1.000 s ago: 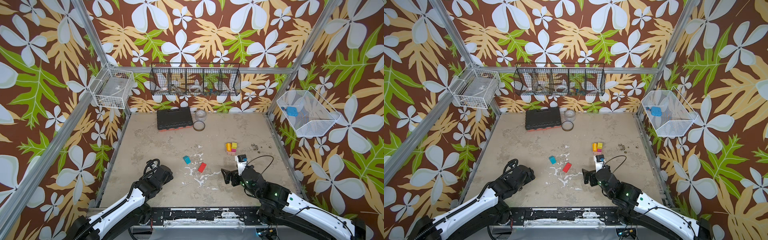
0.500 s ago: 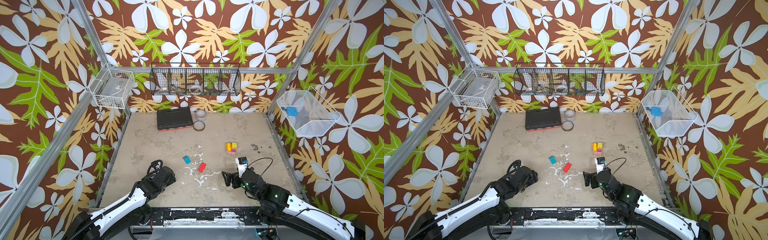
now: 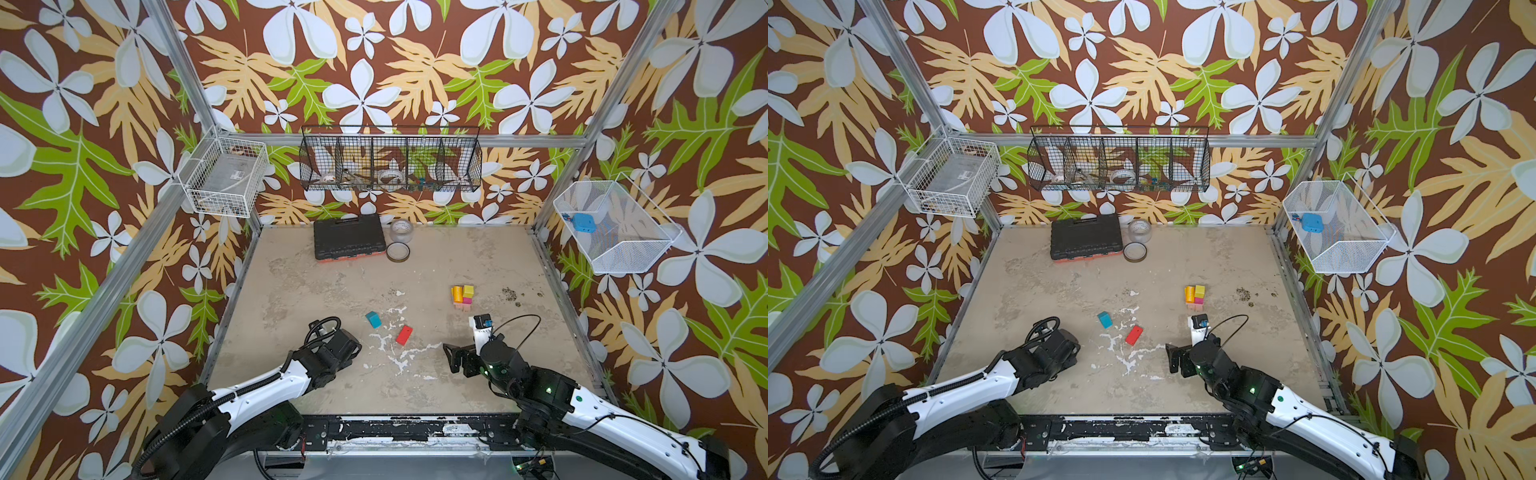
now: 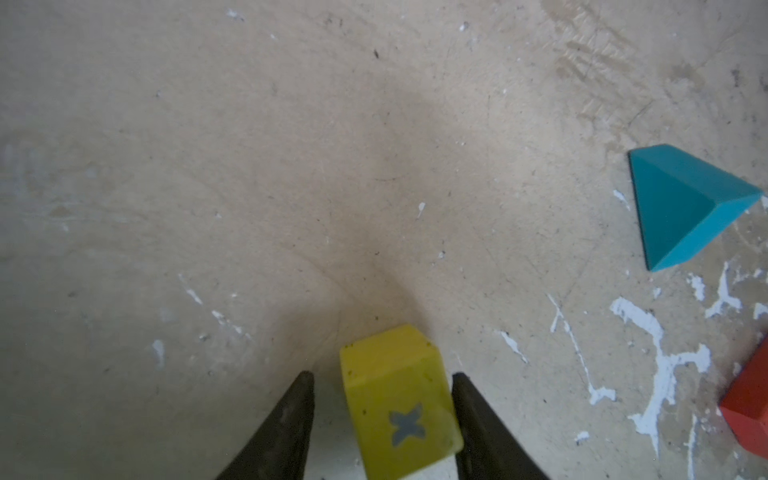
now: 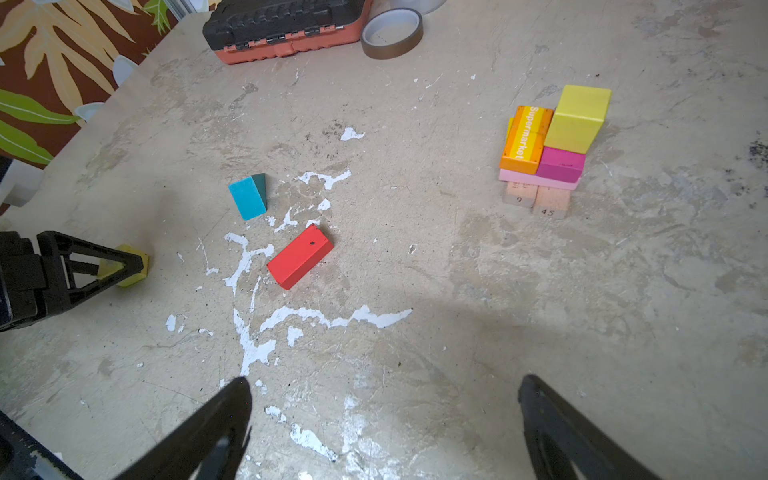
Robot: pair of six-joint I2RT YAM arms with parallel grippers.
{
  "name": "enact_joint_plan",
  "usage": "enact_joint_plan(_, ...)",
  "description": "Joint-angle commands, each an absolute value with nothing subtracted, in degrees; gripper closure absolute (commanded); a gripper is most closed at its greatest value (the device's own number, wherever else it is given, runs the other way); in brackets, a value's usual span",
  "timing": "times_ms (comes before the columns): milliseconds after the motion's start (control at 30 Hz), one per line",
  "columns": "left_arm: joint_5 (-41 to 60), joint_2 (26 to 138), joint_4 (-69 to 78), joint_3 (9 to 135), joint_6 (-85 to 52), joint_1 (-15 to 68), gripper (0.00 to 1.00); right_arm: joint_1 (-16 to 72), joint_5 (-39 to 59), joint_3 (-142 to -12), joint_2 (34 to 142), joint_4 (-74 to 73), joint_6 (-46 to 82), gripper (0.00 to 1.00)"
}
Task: Build the wood block tower
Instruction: 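Lower the left gripper and grasp the yellow X-marked cube, then lift the yellow X cube with the left gripper and carry it toward the tower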
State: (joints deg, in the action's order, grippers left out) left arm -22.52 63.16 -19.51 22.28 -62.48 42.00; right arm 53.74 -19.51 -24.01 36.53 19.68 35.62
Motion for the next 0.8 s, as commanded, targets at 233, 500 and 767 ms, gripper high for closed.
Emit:
enact_joint_plan(233,-26.23,67.85,-21.0,23.79,-64.6,42.54,0.55,53.75,-20.13,-24.43,37.09,19.07,35.77,0.0)
enact_joint_plan(500,-28.55,69.94,-22.74,25.0,-65.3,42.8,0.57,53.79,-20.3,-24.48,37.53,19.08,35.77,0.0)
enact_joint_plan(767,-29.59,70.54,-23.91,25.73,-65.24,42.97,0.63,53.79,-20.21,-24.52,37.72,19.07,35.77,0.0)
